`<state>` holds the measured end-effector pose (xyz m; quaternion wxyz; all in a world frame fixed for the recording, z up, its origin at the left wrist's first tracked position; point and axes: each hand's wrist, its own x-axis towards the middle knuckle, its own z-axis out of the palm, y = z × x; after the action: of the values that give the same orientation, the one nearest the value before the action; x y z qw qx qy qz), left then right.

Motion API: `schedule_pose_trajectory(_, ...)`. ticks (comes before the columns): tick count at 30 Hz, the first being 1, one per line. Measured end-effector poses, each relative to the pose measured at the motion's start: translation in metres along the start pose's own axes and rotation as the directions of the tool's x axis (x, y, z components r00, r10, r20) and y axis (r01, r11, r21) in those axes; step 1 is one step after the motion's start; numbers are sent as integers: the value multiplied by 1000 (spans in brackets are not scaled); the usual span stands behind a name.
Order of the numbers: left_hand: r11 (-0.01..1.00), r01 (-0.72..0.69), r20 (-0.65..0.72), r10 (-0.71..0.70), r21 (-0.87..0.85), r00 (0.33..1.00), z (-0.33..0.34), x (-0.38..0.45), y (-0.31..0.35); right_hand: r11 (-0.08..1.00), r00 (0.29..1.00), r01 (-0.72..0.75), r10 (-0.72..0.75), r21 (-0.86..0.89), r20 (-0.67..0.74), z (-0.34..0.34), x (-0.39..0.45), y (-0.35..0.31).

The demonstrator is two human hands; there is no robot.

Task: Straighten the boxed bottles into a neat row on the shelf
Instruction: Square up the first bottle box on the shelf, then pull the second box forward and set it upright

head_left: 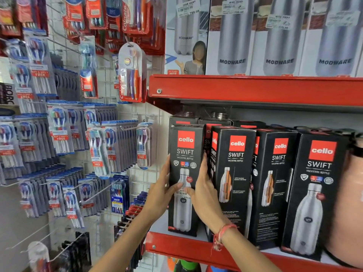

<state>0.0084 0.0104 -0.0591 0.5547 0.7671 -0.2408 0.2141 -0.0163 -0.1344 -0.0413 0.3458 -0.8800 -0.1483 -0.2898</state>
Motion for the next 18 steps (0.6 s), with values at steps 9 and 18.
schedule_pose_trajectory(9, 908, -154, -313, 287, 389, 905, 4, -9, 23, 926, 801, 56, -265, -374, -536, -46, -27, -7)
schedule_pose_trajectory(18, 958, -230, -230, 266, 171, 936, 33, -15, 51, 880, 898, -294, 122, -372, -422, -38, -40, 8)
